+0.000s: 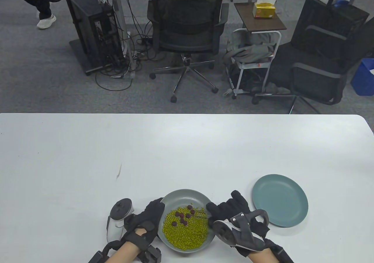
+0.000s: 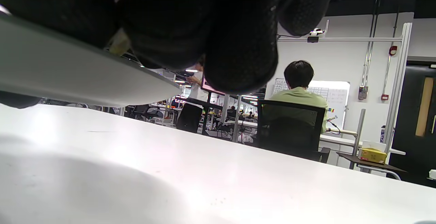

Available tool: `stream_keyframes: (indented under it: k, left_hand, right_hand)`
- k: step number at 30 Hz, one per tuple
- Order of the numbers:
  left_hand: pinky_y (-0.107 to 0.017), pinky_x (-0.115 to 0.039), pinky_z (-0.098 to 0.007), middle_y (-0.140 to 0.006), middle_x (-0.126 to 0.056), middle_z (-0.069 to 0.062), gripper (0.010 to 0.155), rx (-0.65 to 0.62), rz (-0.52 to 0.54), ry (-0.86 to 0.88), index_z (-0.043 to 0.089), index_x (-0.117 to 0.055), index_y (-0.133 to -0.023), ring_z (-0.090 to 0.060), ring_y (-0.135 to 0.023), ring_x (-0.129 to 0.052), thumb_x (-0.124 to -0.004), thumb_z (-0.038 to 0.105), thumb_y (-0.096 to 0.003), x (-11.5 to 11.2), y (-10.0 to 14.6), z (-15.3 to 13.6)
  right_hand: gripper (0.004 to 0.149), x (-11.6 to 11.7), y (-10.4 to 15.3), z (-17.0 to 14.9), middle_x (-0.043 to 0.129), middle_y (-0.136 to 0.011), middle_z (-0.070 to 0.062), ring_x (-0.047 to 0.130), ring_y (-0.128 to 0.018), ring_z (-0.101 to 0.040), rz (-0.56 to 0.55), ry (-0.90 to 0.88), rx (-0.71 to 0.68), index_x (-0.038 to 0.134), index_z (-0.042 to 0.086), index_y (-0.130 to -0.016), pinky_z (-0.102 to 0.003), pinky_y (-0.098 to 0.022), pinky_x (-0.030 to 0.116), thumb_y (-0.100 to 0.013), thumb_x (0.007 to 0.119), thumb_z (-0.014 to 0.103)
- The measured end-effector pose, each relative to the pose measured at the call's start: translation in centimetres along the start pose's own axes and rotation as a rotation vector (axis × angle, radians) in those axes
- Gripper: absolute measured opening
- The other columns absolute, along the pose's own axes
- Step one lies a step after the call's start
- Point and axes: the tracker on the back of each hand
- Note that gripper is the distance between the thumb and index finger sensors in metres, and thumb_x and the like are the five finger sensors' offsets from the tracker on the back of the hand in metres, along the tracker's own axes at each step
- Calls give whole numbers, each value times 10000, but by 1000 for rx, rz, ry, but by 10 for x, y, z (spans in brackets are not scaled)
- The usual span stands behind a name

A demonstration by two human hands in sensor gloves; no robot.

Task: Pick cranberries with tweezers into plate

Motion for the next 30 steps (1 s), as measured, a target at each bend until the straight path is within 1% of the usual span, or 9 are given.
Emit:
stream_keyframes:
  k: [11, 17, 26, 30]
  left_hand:
    - [-297, -917, -383, -777, -804, -3, 594, -2, 8, -6, 222, -430, -1020, -190, -392, -1087, -567, 531, -532, 1, 1, 0]
    - [-302, -916, -384, -780, -802, 0, 595, -7, 11, -4, 223, -427, -1021, -189, -398, -1086, -566, 533, -532, 1, 1, 1]
    - [-304, -916, -385, -780, -802, 1, 595, -8, 14, -14, 227, -429, -1020, -190, -398, -1085, -569, 537, -532, 2, 1, 1]
    - [-305, -915, -384, -779, -804, 1, 596, -11, 18, -10, 227, -431, -1020, -190, -399, -1085, -569, 539, -531, 3, 1, 1]
  right_hand:
    - [470, 2, -1, 4, 925, -460, 161, 954, -539, -112, -17, 0, -15, 857, 348, -752, -467, -734, 568, -325, 801, 538]
    - [464, -1, 0, 3, 922, -456, 161, 953, -532, -110, -42, -26, -7, 859, 345, -750, -464, -733, 569, -332, 792, 535]
    - [456, -1, 1, 6, 923, -449, 159, 956, -524, -111, -43, -26, -8, 876, 330, -740, -464, -731, 572, -338, 786, 525]
    - [454, -8, 1, 0, 924, -446, 160, 957, -521, -109, -69, -57, 17, 879, 332, -737, -464, -730, 575, -337, 787, 526]
Point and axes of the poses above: the tracker on the back of each hand, its own z axis roughly to the thumb side, its own y axis roughly from the fingertips to the wrist, x = y × z
